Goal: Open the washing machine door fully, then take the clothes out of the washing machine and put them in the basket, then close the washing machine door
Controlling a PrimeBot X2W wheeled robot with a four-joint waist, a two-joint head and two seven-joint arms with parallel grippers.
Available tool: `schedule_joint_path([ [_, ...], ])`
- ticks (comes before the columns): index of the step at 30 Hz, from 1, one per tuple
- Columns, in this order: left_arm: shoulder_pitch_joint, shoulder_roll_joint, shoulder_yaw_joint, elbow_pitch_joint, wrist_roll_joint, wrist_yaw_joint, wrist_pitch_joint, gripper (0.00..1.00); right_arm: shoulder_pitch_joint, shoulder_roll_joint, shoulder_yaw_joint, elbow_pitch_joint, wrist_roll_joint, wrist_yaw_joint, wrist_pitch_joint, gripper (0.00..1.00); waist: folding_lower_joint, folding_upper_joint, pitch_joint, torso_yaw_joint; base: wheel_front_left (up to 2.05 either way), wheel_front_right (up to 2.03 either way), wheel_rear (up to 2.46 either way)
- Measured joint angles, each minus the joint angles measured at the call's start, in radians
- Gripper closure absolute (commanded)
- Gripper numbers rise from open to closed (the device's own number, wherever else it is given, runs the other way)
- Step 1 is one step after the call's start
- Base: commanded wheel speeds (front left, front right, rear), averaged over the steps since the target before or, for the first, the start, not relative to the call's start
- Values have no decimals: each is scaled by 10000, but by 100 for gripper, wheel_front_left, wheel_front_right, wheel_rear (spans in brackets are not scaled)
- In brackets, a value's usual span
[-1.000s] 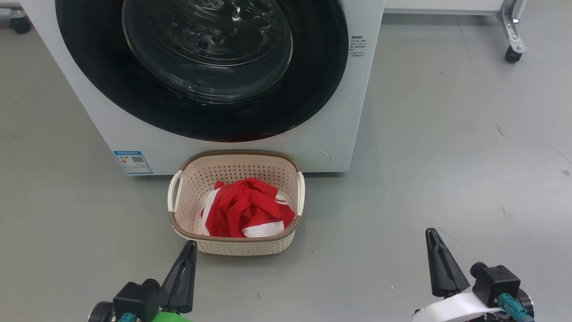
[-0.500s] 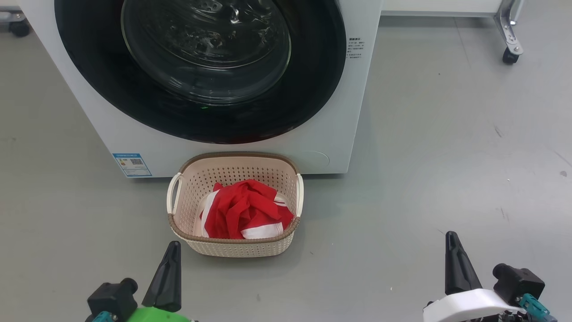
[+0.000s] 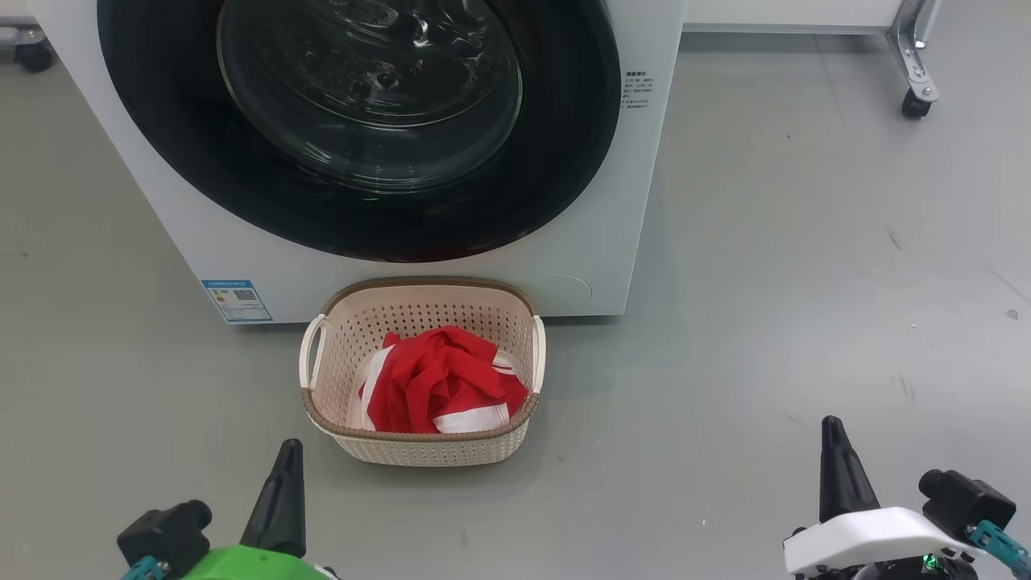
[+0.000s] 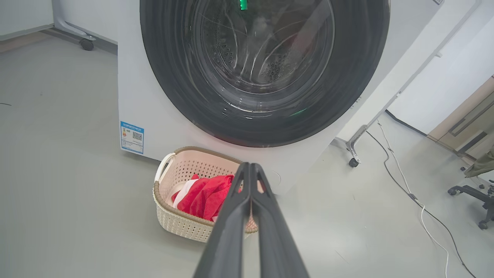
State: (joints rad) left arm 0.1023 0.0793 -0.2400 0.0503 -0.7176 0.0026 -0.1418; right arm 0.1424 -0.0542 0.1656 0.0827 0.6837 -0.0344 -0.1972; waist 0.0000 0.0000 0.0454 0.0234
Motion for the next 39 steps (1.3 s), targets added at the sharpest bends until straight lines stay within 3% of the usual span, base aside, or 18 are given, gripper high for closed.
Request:
schedule_joint_path([
  [39,-528,105,951,777,-4343,-447,794,100,-779,-276,-832,621,4521,548,976,100,0,0,-179,-104,0,0,0],
])
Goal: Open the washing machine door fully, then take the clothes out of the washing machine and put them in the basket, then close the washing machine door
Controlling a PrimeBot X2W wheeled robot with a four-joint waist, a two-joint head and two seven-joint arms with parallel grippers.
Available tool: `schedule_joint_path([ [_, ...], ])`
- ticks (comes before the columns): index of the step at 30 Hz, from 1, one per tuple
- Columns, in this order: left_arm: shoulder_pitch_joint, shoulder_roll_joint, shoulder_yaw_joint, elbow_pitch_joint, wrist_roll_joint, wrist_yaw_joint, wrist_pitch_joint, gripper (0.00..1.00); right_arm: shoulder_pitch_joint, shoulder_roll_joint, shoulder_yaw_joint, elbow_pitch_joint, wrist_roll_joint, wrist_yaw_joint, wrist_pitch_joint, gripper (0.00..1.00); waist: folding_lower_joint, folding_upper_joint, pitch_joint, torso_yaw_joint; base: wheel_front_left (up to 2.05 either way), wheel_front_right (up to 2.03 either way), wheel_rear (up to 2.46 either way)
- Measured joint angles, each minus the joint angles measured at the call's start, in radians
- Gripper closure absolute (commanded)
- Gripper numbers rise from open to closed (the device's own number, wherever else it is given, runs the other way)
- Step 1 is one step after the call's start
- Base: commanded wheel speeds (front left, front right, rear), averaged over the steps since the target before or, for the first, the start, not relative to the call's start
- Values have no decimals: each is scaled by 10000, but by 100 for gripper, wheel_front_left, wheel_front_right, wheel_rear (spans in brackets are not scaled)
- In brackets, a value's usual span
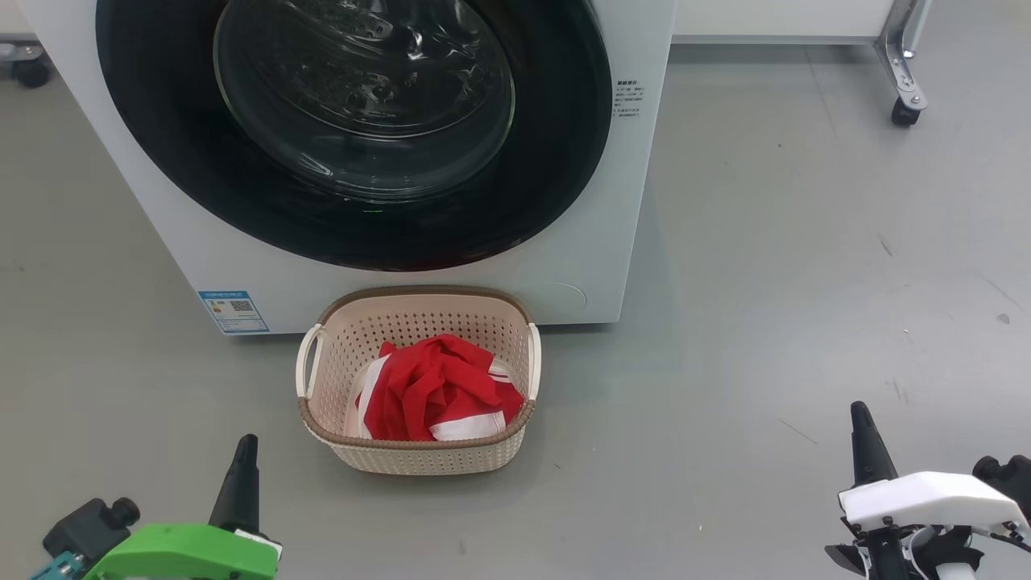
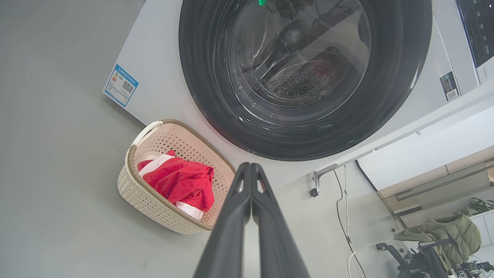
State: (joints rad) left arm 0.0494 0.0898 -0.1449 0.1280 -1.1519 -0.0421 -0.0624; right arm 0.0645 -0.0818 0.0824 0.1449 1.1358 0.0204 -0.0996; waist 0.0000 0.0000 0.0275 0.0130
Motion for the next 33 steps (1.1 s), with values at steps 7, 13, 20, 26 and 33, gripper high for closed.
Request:
schedule_joint_path([
  [7,-147,10,161,190,-748,-88,102,100,-115,-67,-134,153,815,136,174,100,0,0,-33,-18,0,0,0],
  [13,-210,23,303,305,-1392,-173,222,100,-243,-102,-249,265,1515,228,328,100,0,0,-63,-35,0,0,0],
  [20,-357,48,477,487,-2134,-263,351,100,-412,-138,-401,389,2307,360,458,100,0,0,-96,-54,0,0,0],
  [26,-453,58,617,614,-2780,-347,453,100,-496,-157,-510,529,2991,454,608,100,0,0,-125,-70,0,0,0],
  [33,-570,75,796,796,-3532,-466,616,100,-629,-199,-667,658,3766,598,788,100,0,0,-159,-88,0,0,0],
])
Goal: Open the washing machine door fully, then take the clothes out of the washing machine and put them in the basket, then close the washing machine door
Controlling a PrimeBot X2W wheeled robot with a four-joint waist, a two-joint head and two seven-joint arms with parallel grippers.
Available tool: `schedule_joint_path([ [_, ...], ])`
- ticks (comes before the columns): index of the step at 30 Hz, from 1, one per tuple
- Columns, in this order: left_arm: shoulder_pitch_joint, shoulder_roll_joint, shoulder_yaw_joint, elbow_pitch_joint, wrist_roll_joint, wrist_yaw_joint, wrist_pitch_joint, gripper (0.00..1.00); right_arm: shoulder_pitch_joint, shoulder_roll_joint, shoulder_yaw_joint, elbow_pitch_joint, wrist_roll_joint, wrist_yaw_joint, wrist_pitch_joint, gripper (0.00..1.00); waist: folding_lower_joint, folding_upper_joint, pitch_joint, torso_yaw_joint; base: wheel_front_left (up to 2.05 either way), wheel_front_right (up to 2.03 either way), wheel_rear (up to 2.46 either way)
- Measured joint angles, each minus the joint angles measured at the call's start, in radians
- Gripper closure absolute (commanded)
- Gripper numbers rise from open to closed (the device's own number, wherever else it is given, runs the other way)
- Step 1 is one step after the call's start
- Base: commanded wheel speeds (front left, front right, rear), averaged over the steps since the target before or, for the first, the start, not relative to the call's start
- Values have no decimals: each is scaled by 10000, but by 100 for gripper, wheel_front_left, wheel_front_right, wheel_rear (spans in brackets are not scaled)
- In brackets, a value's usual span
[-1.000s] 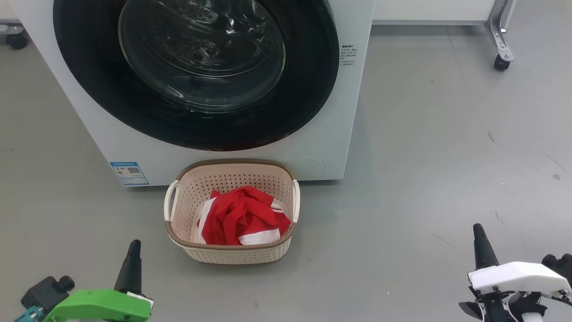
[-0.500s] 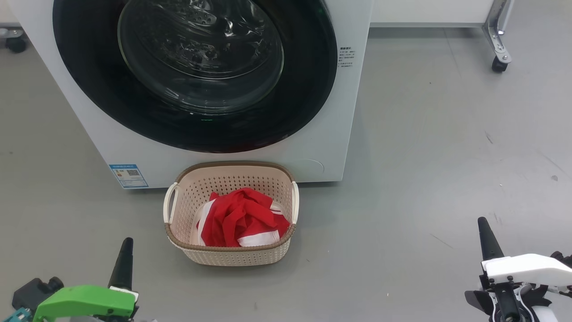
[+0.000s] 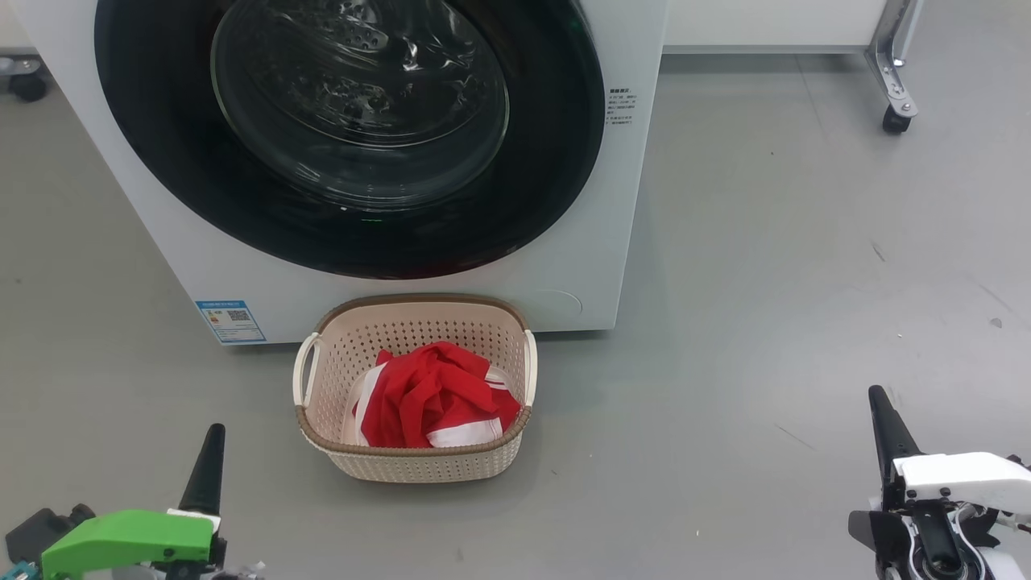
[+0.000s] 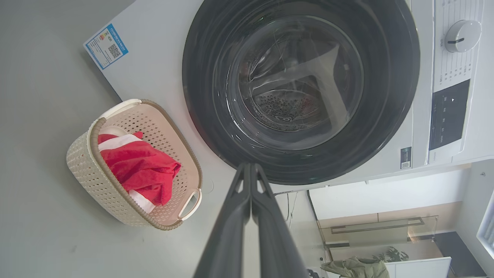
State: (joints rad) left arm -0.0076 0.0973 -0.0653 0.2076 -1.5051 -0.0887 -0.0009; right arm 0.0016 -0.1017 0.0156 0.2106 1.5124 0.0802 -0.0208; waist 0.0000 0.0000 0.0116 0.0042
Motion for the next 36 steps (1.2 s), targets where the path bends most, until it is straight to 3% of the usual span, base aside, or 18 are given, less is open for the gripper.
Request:
schedule_joint_path([
  [16,-250,35,366,370,-1730,-222,267,100,-397,-96,-324,291,1783,261,345,100,0,0,-74,-41,0,0,0],
  [36,-344,38,403,472,-1753,-238,274,100,-448,-100,-349,441,1858,320,347,100,0,0,-80,-42,0,0,0],
])
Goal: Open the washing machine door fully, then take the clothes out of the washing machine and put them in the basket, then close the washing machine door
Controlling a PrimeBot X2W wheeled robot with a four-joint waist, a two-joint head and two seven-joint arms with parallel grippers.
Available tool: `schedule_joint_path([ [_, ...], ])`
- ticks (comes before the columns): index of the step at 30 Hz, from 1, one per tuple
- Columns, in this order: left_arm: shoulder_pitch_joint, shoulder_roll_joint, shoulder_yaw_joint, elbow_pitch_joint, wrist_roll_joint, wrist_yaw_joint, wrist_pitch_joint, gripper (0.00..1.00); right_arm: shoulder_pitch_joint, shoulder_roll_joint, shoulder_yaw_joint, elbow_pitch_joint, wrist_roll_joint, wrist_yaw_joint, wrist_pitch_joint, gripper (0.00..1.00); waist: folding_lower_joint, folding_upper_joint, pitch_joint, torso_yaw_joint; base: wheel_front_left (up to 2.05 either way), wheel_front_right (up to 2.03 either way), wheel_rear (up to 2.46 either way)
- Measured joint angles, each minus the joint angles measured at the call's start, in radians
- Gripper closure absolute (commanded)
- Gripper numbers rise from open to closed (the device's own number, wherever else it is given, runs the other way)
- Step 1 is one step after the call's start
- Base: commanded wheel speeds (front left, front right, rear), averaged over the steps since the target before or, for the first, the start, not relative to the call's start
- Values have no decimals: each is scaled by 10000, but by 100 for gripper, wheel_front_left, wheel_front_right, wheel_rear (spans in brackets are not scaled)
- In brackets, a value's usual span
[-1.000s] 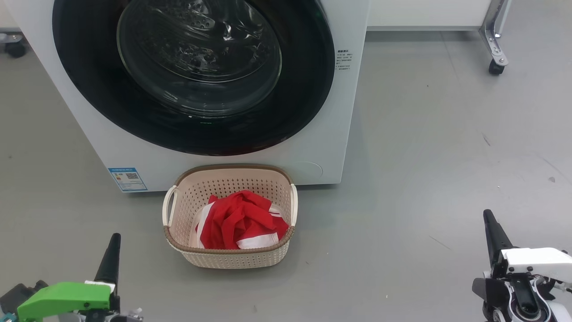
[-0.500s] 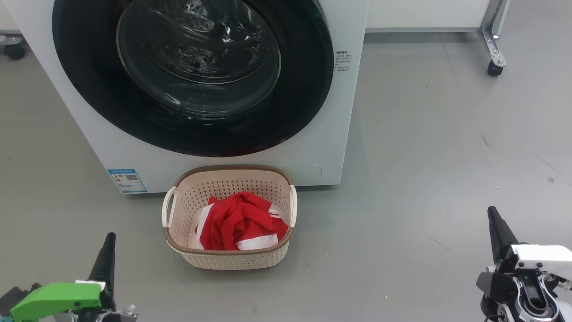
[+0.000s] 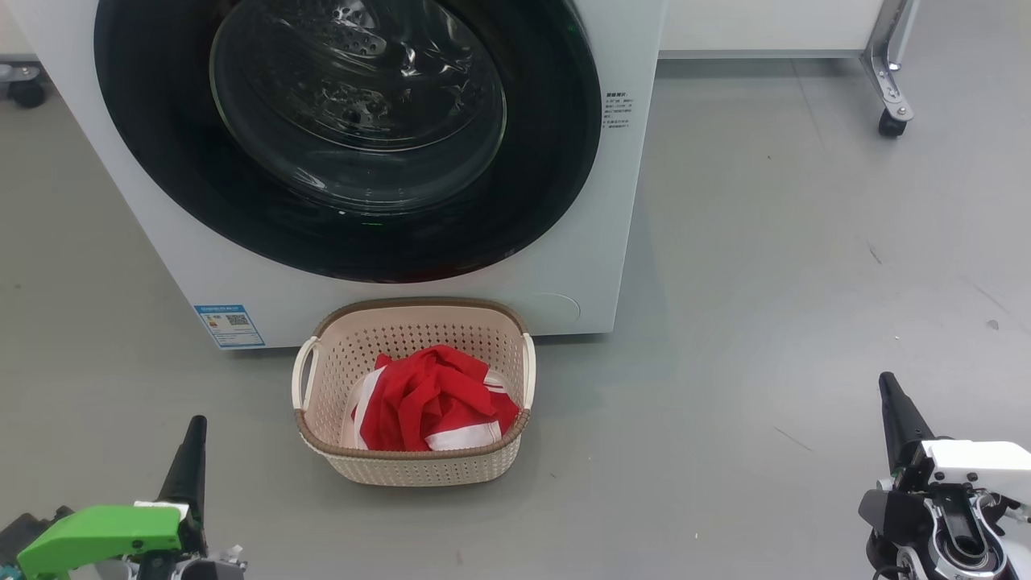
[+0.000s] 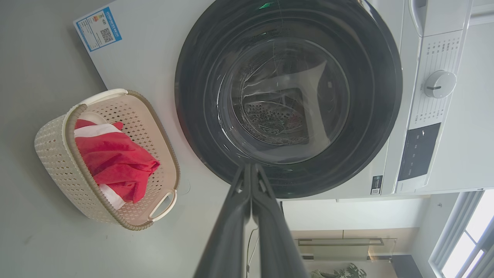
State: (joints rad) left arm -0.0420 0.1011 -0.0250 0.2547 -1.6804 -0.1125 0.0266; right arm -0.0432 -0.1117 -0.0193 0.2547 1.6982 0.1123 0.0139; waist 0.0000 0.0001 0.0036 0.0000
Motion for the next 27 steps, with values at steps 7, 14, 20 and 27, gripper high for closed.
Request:
schedule_joint_path([
  [7,-2,0,8,31,0,0,0,100,-7,0,-6,35,0,2,2,100,0,0,-2,0,0,0,0],
  [14,-7,-2,15,59,0,-73,0,100,-83,2,-15,69,0,10,75,100,0,0,-3,0,0,0,0],
  [20,-11,-2,21,71,0,-73,2,100,-98,2,-23,98,0,10,75,100,0,0,-4,0,0,0,0],
  [27,-18,-2,27,102,0,-75,2,100,-99,2,-29,109,-2,12,75,100,0,0,-5,0,0,0,0],
])
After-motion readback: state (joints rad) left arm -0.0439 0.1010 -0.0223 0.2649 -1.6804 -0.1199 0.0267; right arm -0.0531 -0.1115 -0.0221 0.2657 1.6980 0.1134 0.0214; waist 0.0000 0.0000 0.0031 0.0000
